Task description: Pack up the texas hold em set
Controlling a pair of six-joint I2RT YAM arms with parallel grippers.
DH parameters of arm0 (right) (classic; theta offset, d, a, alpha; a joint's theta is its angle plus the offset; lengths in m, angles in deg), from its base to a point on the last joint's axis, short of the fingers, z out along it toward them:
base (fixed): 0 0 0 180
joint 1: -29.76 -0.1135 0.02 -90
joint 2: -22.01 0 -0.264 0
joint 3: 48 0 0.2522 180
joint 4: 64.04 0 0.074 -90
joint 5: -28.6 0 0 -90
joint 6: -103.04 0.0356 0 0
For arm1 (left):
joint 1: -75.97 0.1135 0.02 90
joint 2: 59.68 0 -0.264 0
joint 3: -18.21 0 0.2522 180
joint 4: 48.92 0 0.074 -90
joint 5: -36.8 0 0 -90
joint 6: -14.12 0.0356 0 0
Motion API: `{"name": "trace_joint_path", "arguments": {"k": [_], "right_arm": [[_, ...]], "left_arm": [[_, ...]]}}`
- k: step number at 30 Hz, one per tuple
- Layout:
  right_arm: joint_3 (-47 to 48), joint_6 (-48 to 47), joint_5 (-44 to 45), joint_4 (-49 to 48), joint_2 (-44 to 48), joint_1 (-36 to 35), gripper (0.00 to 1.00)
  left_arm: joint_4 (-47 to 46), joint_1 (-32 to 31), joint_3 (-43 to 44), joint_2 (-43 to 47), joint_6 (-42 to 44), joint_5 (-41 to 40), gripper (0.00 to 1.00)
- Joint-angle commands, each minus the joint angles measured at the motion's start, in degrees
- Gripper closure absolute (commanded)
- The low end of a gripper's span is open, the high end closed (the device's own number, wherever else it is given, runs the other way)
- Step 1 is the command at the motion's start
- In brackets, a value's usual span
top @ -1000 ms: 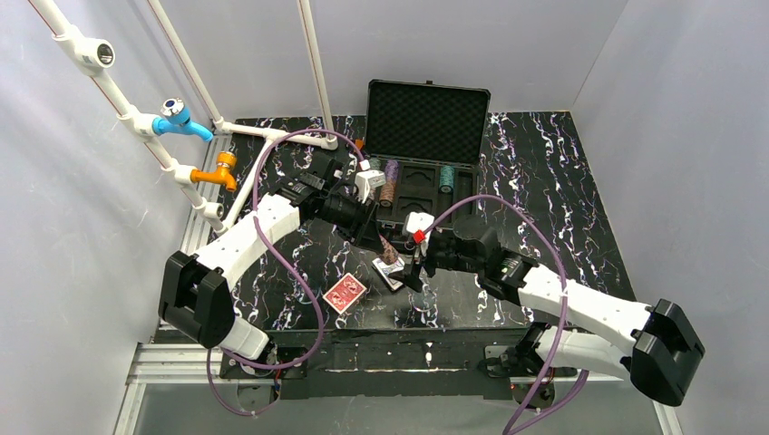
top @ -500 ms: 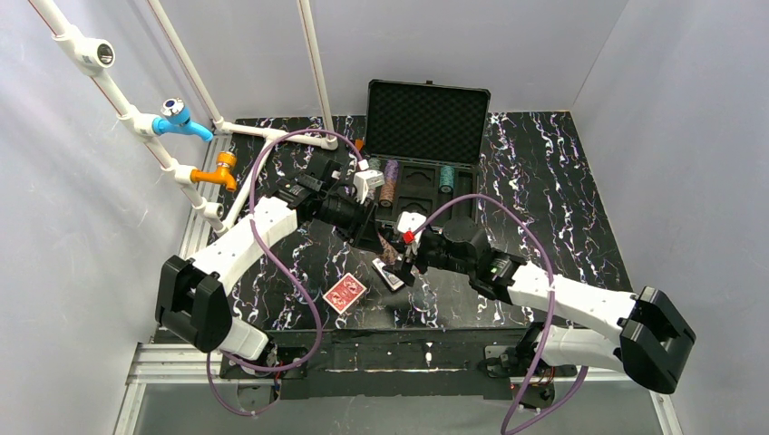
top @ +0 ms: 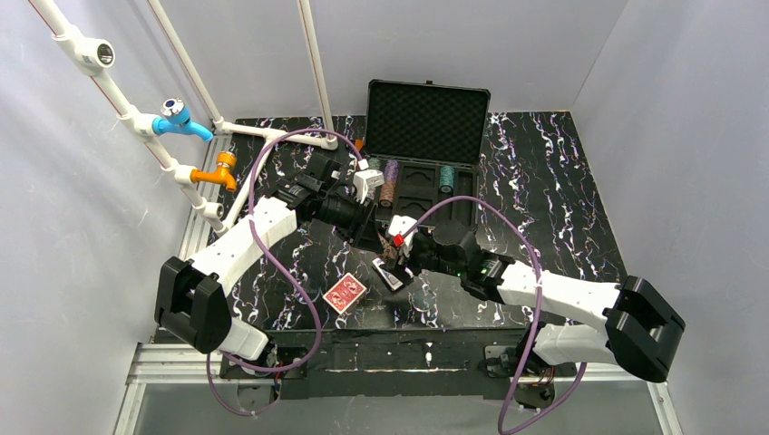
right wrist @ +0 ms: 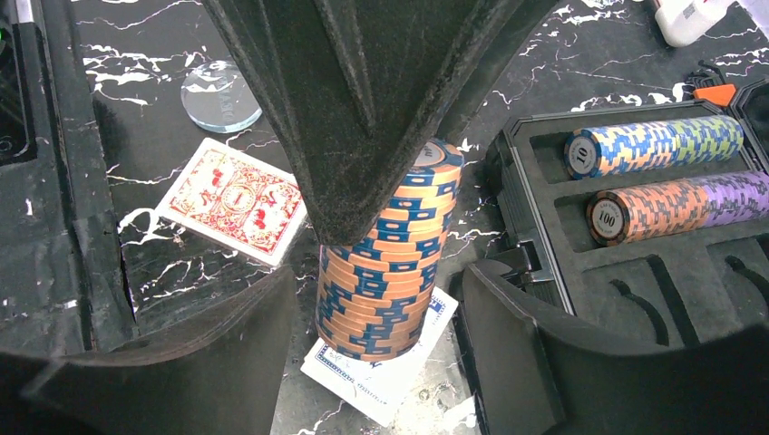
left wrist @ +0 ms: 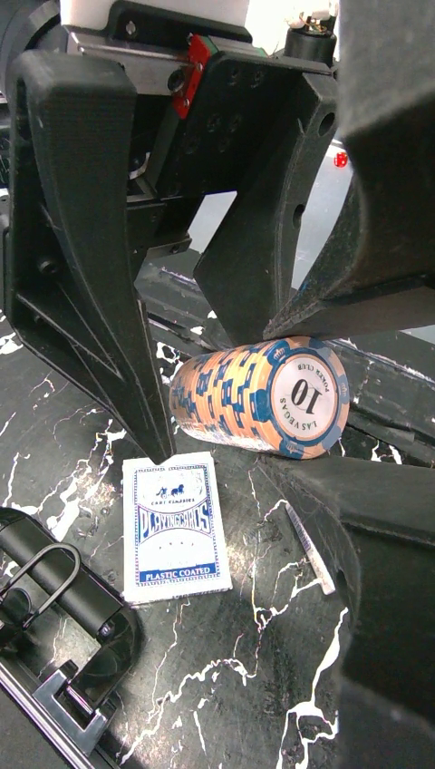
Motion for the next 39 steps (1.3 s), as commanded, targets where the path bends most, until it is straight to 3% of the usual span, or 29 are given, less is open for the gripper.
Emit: {"name": "trace_joint_path", "arguments": {"k": [1, 15, 27, 30, 34, 35, 36, 39], "right_arm": [[2.01, -0.61, 1.19, -4.42, -0.66, -0.74, 0.26], [1.39, -0.26, 3.64, -7.62, -1.31, -2.3, 0.3], [0.88, -0.68, 4.81, -7.51, -1.06, -4.23, 0.62], [0.71, -1.02, 4.91, -7.31, -0.86, -4.68, 0.65], [0.53, -1.35, 5.0, -6.91, -0.51, -5.16, 0.67], [0.39, -1.4, 5.0, -6.96, -0.39, -5.25, 0.68], [0.27, -1.4, 5.08, -6.92, -0.31, -5.32, 0.68], [-0.29, -1.4, 5.31, -6.87, 0.29, -5.52, 0.69]], "left_arm": [[-0.72, 0.16, 0.02, 3.49, 0.04, 3.04, 1.0], [-0.69, 0.12, -0.03, 3.3, -0.13, 3.22, 1.0], [-0.73, 0.17, -0.07, 3.23, -0.32, 3.48, 0.99], [-0.83, 0.17, -0.33, 3.56, -0.19, 3.23, 0.88], [-1.42, 0.16, -1.13, 4.75, -0.41, 0.94, 0.65], [-1.68, 0.16, -1.38, 5.08, -0.44, 0.19, 0.43], [-1.82, 0.18, -1.51, 5.23, -0.45, -0.49, 0.07], [-1.97, 0.18, -1.66, 5.45, -0.45, -2.6, 0.02]]}}
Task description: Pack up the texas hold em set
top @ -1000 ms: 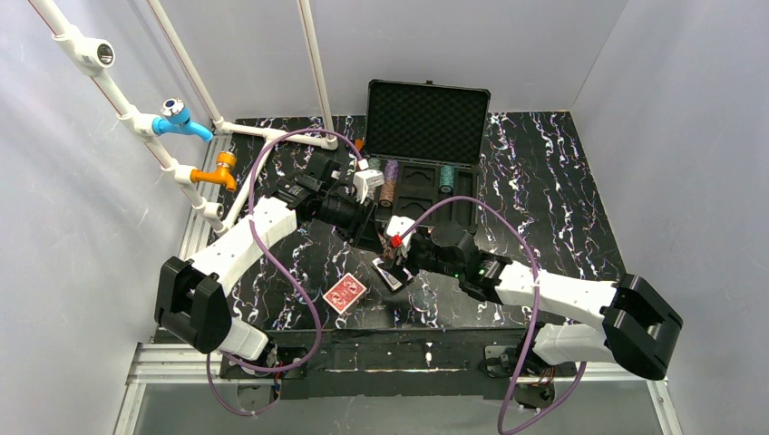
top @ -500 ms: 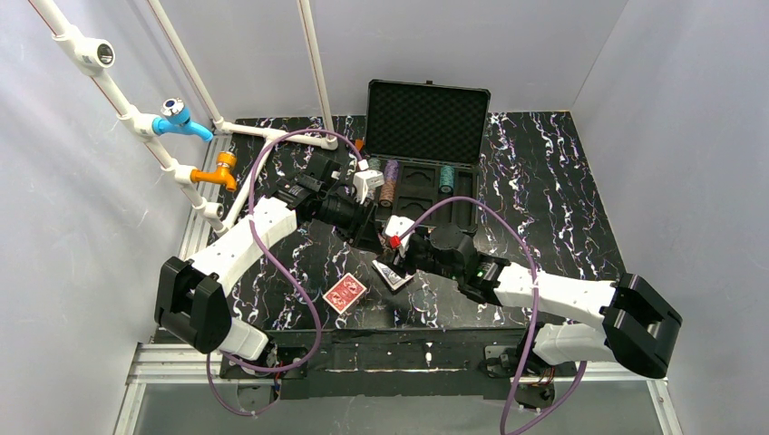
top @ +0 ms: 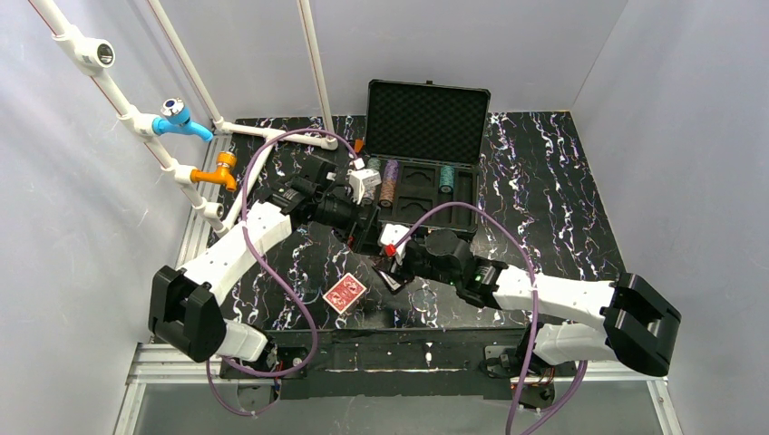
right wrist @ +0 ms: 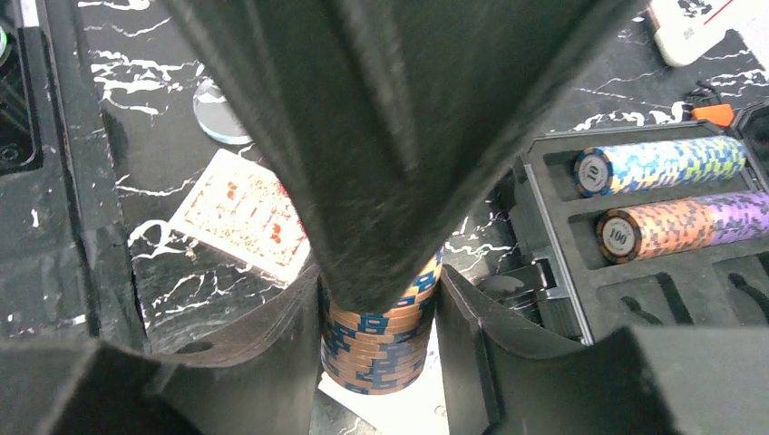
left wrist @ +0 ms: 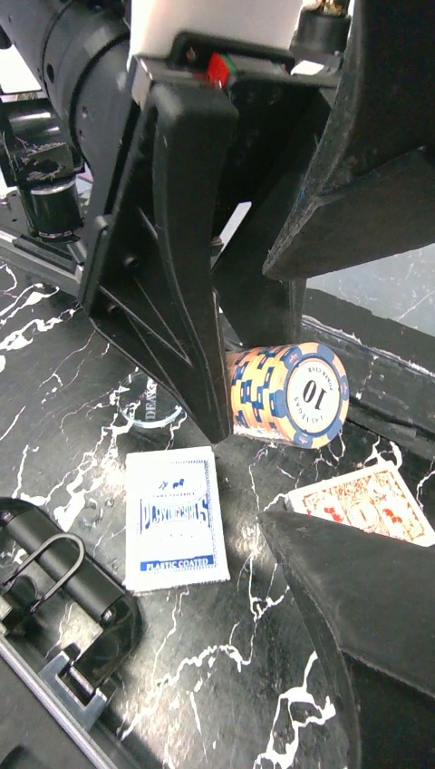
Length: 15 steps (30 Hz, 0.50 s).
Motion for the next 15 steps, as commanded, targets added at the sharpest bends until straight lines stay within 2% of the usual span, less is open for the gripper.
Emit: {"name": "trace_joint_path", "arguments": {"k": [1, 6, 15], "right_arm": [[-0.48, -1.13, -0.45, -3.65, 1.71, -0.71, 0.69], [-2.28, -0.23, 0.59, -3.32, 3.15, -0.88, 0.7], [-6.08, 3.0, 3.91, -3.48, 7.18, -0.97, 0.7]], "left_arm": [[-1.06, 0.18, -0.17, 3.16, 0.01, -2.4, 0.02], [-1.11, 0.16, -0.01, 4.05, -1.71, -7.46, 0.02], [-3.36, 0.14, -1.67, 8.78, -3.83, -22.69, 0.02]]}}
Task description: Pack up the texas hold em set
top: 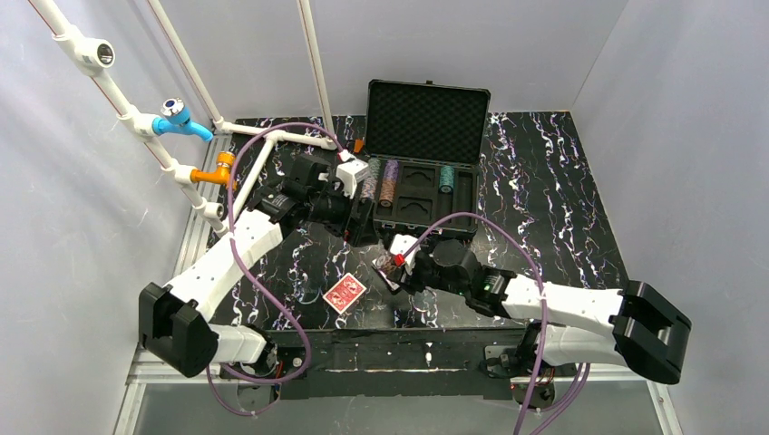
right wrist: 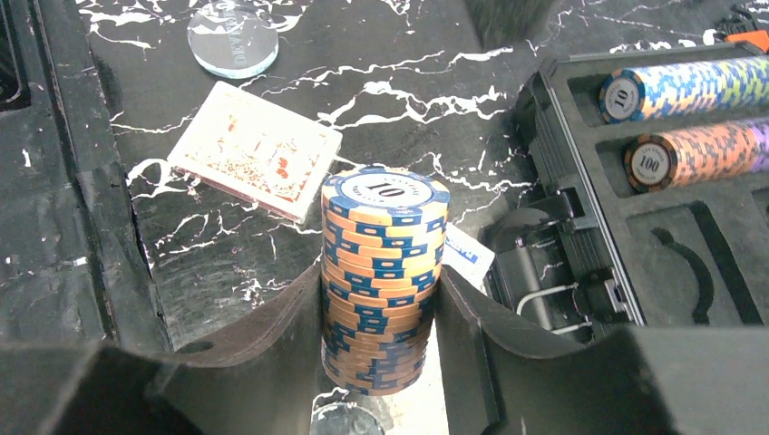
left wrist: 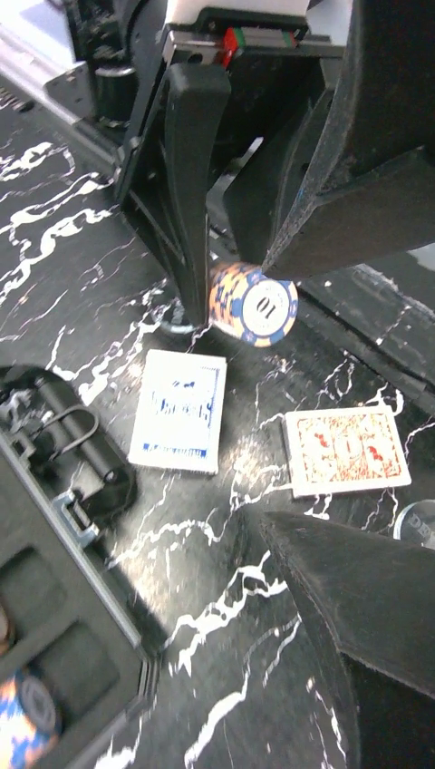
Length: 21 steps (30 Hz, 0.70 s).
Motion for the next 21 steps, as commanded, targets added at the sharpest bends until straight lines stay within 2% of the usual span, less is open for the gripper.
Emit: {"name": "trace_joint_path", "arguments": {"k": [1, 6, 9, 13, 21], "right_arm": [[-0.48, 2.64, 3.57, -5.61, 3.99, -0.32, 0.7], [-1.37, 5.57, 8.48, -5.33, 6.05, -0.4, 0.71], [-1.37, 7.14, 10.99, -4.87, 6.95, -0.4, 0.72], [-0.46, 10.47, 16.35, -3.3, 7.61, -0.4, 0.75], [4.44, 17.19, 24.2, 3.09, 6.26, -0.4, 0.75]], "left_arm": [[-1.86, 0.07, -1.2, 4.59, -1.61, -9.52, 0.02], [-5.12, 0.08, -2.99, 7.81, -6.1, -18.2, 0.02], [-7.29, 0.18, -3.86, 9.66, -8.05, -20.56, 0.02], [-5.77, 0.15, -3.82, 11.14, -8.72, -26.09, 0.02], [-5.1, 0.14, -4.51, 12.06, -5.92, -24.63, 0.02]]}}
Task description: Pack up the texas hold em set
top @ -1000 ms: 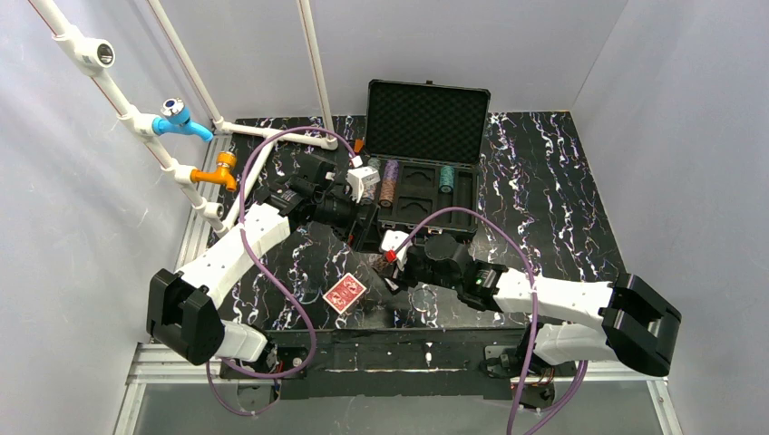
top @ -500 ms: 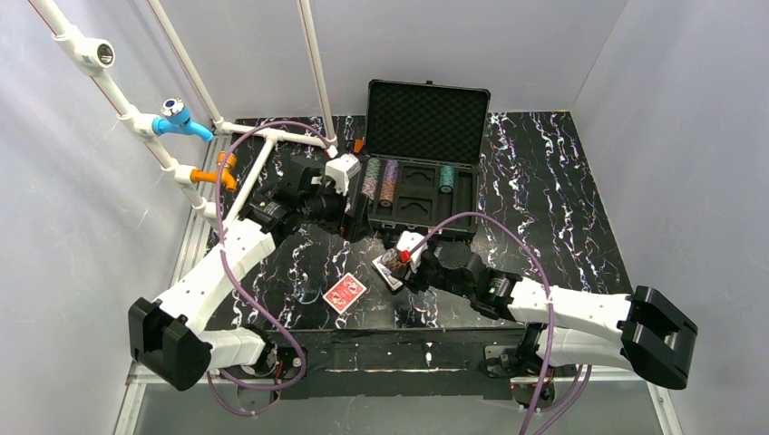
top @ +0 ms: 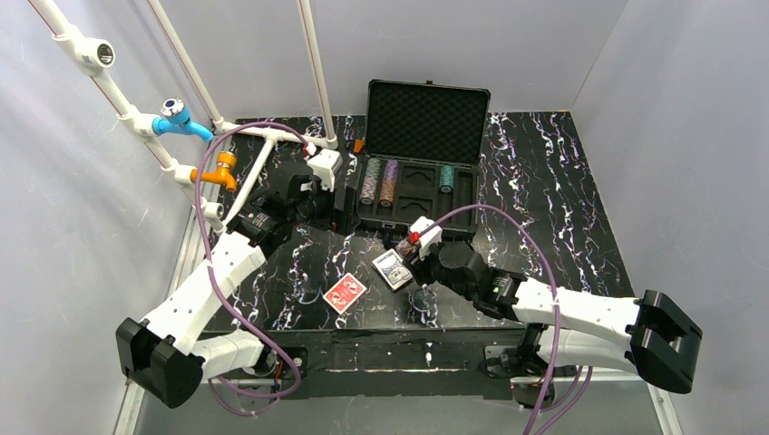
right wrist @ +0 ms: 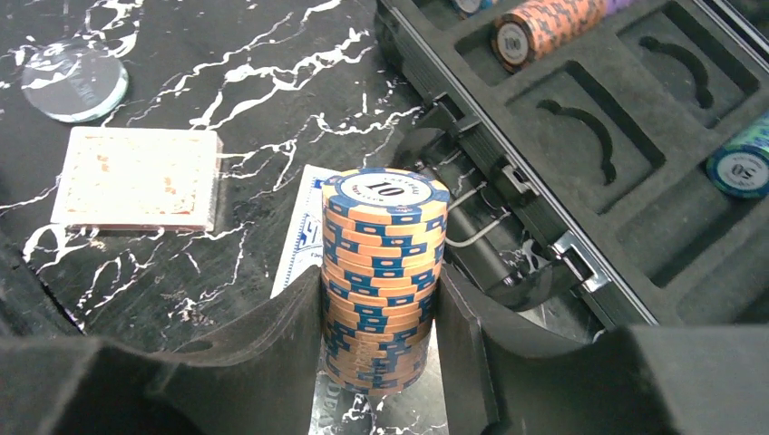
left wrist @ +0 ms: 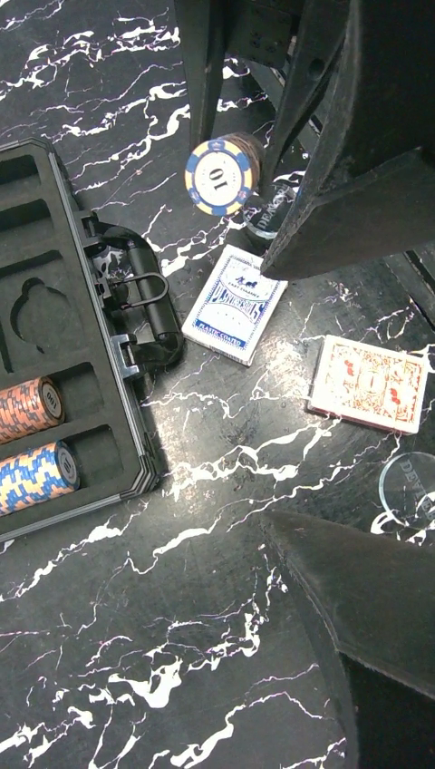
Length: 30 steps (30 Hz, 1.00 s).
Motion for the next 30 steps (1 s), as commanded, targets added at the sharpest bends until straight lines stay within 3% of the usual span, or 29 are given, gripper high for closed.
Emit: {"name": "trace_joint_path", "arguments": {"k": [1, 17, 22, 30], "right_arm": [[6.31, 5.47, 7.0, -1.22, 0.56, -0.32, 0.76], [23.65, 22.84, 28.28, 21.91, -8.31, 0.42, 0.83], [31.99, 25.93, 26.38, 31.91, -14.8, 3.81, 0.85], [36.58, 29.99, 17.24, 34.39, -18.87, 11.02, 0.85]], "left_arm": [[0.98, 0.15, 0.28, 1.25, 1.99, -1.37, 0.02], [2.15, 0.04, 0.22, 1.65, 3.47, -7.4, 0.02], [2.49, 0.1, 0.26, 1.69, 3.47, -8.78, 0.02], [3.12, 0.02, 0.31, 1.57, 3.99, -11.19, 0.02]]}}
